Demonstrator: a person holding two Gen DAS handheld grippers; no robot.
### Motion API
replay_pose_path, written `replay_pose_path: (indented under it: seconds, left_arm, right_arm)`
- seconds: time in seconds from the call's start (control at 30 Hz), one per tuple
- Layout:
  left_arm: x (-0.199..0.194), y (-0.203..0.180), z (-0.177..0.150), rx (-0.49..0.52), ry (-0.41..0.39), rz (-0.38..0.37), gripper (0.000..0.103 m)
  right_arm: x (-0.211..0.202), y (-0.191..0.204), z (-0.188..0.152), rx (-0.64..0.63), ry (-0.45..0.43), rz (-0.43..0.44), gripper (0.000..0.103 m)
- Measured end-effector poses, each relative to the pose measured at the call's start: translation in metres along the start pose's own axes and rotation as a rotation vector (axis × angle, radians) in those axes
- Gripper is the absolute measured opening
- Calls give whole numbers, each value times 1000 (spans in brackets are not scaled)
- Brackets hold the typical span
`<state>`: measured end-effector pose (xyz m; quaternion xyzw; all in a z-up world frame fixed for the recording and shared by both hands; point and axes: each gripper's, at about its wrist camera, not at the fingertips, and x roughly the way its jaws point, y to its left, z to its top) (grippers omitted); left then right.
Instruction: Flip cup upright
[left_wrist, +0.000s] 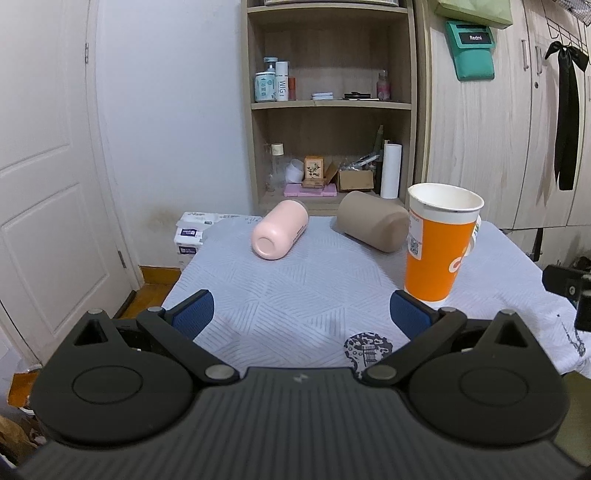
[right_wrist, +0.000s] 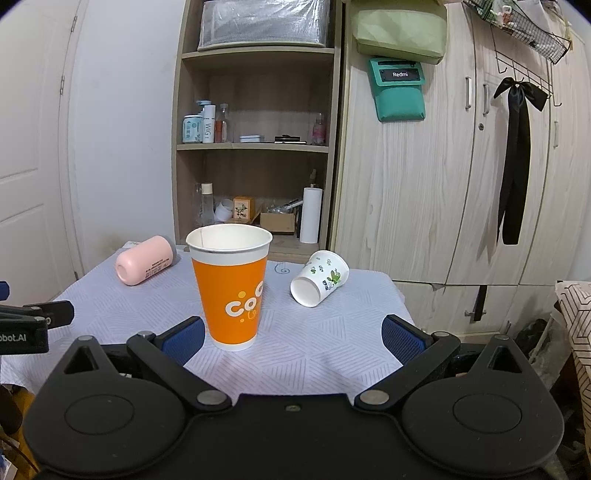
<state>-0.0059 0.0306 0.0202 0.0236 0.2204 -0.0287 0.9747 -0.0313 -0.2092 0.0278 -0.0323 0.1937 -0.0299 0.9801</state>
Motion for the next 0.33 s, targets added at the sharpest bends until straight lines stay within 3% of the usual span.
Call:
replay_pose_path:
  seconds: [0.33]
  left_arm:
    - [-3,1,0,3,-15,3,103]
  right_arm:
    - [0,0,0,-1,-1,4,103]
